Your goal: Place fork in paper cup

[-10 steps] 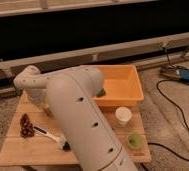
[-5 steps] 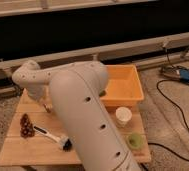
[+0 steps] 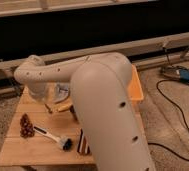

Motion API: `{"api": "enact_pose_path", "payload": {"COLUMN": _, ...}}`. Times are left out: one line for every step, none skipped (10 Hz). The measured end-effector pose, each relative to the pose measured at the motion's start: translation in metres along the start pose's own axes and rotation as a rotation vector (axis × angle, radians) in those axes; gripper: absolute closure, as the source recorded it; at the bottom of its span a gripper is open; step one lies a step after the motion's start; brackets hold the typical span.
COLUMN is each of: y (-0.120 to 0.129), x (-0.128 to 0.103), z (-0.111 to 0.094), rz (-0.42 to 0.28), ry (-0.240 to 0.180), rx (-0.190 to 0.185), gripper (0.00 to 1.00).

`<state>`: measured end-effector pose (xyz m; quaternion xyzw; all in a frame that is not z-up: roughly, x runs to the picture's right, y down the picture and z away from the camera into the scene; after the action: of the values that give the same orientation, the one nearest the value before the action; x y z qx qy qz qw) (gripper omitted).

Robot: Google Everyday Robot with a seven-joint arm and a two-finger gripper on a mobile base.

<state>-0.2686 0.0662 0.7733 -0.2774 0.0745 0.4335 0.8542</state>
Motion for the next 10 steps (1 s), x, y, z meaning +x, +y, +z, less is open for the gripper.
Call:
{"api": "enact_pose_path", "payload": {"y": -0.001, "x": 0.013, "z": -0.007, "rz": 0.023, "ry": -0.007, "rx": -0.002, "gripper": 1.00}}
{"api": "enact_pose_path", "payload": {"y": -0.004, "x": 0.025, "z": -0.013, "rz": 0.052, "ry": -0.009, "rx": -0.005, "gripper": 1.00}}
{"api": "enact_pose_path", "payload": {"y": -0.008, "x": 0.040, "z": -0.017, "rz": 0.085, "ry": -0.005, "rx": -0.006, "gripper": 1.00}}
{"api": "enact_pose_path", "payload": {"y": -0.011, "x": 0.055, "z": -0.021, "rz": 0.116, "ry": 0.000, "rx": -0.006, "gripper": 1.00}}
{"api": "enact_pose_path", "payload": {"y": -0.016, "x": 0.071, "z": -0.024, "rz": 0.151, "ry": 0.007, "rx": -0.005, "gripper": 1.00}}
{"api": "enact_pose_path", "payload": {"y": -0.021, "x": 0.084, "z": -0.027, "rz": 0.183, "ry": 0.014, "rx": -0.004, "gripper": 1.00}}
{"api": "enact_pose_path", "payload": {"y": -0.028, "x": 0.101, "z": -0.028, "rz": 0.222, "ry": 0.025, "rx": -0.002, "gripper": 1.00}}
{"api": "enact_pose_path", "payload": {"y": -0.035, "x": 0.118, "z": -0.028, "rz": 0.265, "ry": 0.034, "rx": 0.000, "gripper": 1.00}}
{"api": "enact_pose_path", "payload": {"y": -0.043, "x": 0.134, "z": -0.031, "rz": 0.308, "ry": 0.040, "rx": 0.004, "gripper": 1.00}}
{"api": "enact_pose_path", "payload": {"y": -0.051, "x": 0.149, "z": -0.033, "rz": 0.348, "ry": 0.043, "rx": 0.009, "gripper": 1.00}}
